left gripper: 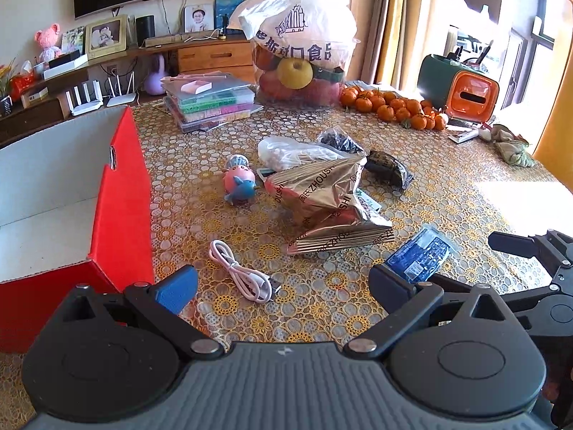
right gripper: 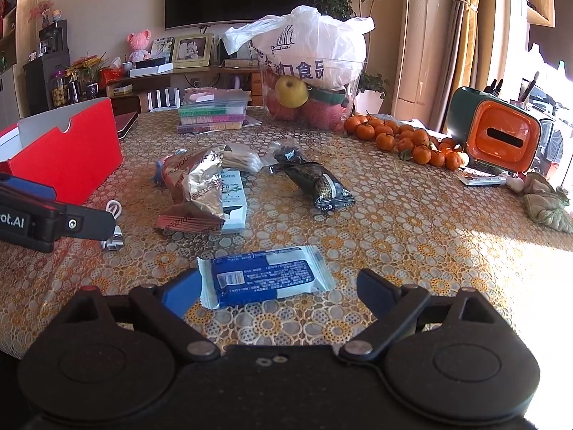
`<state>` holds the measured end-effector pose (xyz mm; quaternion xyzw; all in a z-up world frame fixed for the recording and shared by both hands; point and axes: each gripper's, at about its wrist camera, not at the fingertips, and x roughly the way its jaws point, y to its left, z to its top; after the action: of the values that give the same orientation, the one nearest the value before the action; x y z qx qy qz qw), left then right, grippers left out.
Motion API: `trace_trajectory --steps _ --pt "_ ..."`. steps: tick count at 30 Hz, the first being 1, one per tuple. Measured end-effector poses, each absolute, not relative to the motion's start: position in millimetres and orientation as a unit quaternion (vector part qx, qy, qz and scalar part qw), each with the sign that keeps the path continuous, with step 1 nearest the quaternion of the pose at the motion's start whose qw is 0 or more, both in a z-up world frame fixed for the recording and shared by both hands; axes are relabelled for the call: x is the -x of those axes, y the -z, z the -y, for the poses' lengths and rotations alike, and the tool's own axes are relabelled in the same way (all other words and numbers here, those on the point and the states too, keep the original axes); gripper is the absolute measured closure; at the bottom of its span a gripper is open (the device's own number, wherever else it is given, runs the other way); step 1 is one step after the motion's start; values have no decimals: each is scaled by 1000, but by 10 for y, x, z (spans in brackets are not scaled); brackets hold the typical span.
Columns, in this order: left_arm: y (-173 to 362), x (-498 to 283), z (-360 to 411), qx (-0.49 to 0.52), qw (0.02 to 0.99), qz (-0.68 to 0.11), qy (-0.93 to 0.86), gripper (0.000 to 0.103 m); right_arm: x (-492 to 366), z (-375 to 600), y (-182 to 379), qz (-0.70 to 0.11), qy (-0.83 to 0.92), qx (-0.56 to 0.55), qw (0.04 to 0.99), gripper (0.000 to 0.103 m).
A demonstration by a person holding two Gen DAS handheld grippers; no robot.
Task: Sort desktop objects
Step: 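Move the right tool toward the blue-and-white packet while the left tool approaches the white cable, then close the right tool on the blue packet while the left tool grasps the white cable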
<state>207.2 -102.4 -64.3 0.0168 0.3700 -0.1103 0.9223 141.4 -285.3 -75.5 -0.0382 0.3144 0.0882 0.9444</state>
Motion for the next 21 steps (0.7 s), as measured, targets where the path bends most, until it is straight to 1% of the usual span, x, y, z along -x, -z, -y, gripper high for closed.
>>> trace_trajectory --steps 5,8,13,17,19,21 --pt "787 -2181 1028 -16 919 -382 100 9 -1511 2848 824 -317 -93 39 943 9" --pt "849 -2210 1055 -21 918 -385 99 10 -1549 2829 858 -318 -97 40 942 9" --pt "942 -2290 1074 -18 914 -394 94 27 -1604 2812 903 -319 -96 40 942 9" --pt "1000 -2336 1073 -17 913 -398 87 36 -1634 2807 944 -322 -96 39 941 11" --pt "1023 -2353 1062 -13 913 -400 84 44 -1644 2802 960 -322 -98 39 941 11" --pt "1037 -2368 1058 -11 913 -399 82 47 -1656 2801 968 -322 -99 39 941 13"
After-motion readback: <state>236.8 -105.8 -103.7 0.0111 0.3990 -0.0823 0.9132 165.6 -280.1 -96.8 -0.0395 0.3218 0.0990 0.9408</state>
